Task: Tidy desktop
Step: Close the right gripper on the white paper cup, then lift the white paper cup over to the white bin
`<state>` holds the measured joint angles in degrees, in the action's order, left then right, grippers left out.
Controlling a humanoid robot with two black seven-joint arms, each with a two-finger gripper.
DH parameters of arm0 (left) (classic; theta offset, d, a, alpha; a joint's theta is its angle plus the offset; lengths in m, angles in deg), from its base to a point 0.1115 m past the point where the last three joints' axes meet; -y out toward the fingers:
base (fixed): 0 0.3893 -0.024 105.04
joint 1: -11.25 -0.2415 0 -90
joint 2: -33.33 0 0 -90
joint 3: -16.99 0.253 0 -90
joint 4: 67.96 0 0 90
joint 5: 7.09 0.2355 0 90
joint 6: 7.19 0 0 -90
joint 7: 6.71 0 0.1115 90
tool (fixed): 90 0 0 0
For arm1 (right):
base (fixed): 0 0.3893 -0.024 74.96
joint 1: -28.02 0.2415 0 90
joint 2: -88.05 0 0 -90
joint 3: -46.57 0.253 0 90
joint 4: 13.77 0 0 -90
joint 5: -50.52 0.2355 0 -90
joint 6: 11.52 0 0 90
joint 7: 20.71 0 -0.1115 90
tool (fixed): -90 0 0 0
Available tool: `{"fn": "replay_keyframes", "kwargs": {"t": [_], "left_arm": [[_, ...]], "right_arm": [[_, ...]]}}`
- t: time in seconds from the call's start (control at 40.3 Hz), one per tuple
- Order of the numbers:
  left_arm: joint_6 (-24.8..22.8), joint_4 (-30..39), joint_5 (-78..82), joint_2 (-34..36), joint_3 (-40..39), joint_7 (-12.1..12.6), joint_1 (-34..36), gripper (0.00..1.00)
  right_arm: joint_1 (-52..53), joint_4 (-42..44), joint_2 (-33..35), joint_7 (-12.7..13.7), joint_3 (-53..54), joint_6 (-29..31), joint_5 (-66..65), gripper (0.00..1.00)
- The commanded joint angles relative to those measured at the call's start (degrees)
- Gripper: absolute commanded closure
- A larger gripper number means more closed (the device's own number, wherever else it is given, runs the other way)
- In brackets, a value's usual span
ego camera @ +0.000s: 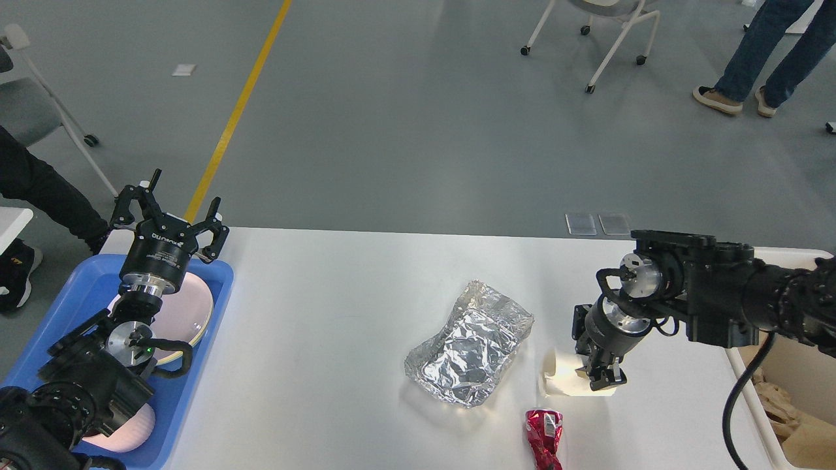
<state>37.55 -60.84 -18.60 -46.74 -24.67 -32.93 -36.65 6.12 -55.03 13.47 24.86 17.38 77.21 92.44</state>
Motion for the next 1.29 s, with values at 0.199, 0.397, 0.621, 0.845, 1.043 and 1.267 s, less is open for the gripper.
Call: {"fn": "replay_keyframes", "kwargs": {"t": [0.199,0.397,0.621,0.845,1.043,1.267], "left_arm": [[0.00,0.00,0.00,0.00,0.00,0.03,0.00,0.04],[0.00,0.00,0.00,0.00,0.00,0.03,0.00,0.04],[0.00,0.00,0.00,0.00,0.00,-0.06,0.00,0.04],[0.00,0.00,0.00,0.00,0.00,0.03,0.00,0.04],[0.00,0.00,0.00,0.00,0.00,0.03,0.00,0.04],[0.00,0.00,0.00,0.00,0.00,-0.06,0.00,0.04]], "right_arm": [[12.05,-9.97,10.23,1.01,-4.81,2.85,-0.18,0.85],[26.11,-15.78,12.52,1.02,-20.71,7.77,0.18,0.76],[40.44,-21.93,13.05,0.93,-36.72,15.76,0.09,0.75],[47.48,-23.08,12.88,0.84,-43.32,27.36,0.00,0.75],[49.06,-23.26,12.87,0.84,-45.60,35.98,-0.88,0.76],[50.73,-23.26,12.79,0.40,-50.43,44.69,-2.19,0.77]]}}
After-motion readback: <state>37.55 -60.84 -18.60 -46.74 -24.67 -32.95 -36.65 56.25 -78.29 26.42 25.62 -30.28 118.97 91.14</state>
